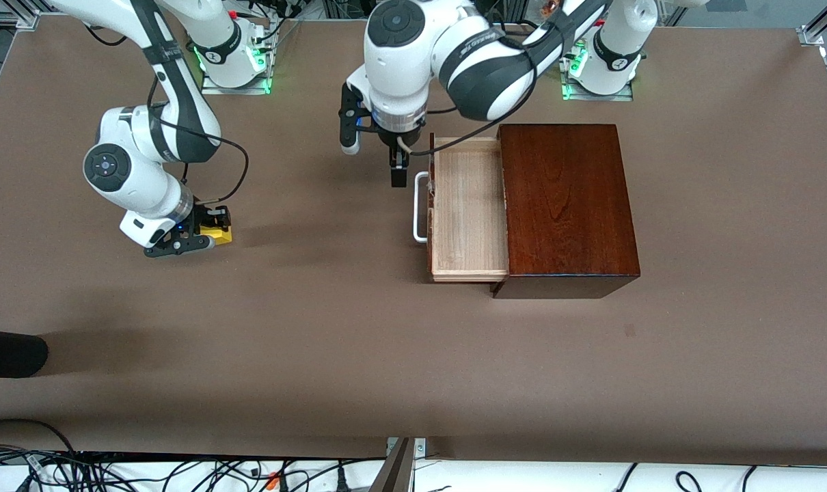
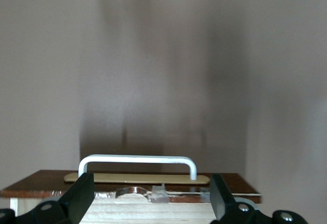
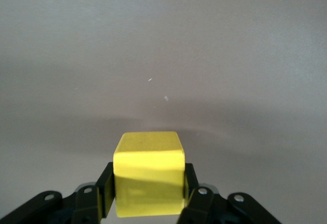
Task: Open drawer, take yellow block, close drawer
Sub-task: 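Lower the cube onto the table while the left gripper reaches the drawer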
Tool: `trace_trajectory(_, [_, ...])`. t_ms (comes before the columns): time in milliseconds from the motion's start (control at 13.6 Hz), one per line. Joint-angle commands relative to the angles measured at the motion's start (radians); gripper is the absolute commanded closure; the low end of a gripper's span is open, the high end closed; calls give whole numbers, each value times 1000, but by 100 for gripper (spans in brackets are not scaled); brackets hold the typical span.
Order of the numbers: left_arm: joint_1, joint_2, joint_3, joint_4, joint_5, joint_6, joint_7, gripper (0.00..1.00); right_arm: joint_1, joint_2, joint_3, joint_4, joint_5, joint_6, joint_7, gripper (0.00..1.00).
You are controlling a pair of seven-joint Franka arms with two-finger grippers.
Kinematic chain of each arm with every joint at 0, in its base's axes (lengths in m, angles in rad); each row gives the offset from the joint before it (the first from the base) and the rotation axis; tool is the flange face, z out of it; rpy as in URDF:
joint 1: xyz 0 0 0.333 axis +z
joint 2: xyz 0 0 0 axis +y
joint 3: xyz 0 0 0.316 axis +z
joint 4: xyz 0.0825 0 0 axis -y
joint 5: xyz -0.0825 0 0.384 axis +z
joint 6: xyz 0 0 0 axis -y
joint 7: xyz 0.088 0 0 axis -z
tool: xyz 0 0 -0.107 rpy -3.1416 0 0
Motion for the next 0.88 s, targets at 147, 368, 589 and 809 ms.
trace_trajectory(147, [-50, 118, 6, 37, 151, 0, 38, 0, -49, 98, 23, 2, -25, 121, 17, 100])
trace_trajectory(368, [-48, 135, 9, 22, 181, 56, 37, 0, -58, 115, 23, 5, -25, 133, 56, 81])
trace_trajectory(589, [-48, 161, 21, 20, 183, 57, 38, 0, -58, 95, 24, 21, -26, 115, 50, 0])
trace_trajectory(809, [-48, 163, 30, 17, 185, 51, 40, 0, -60, 6, 46, 40, -32, 29, 42, 0])
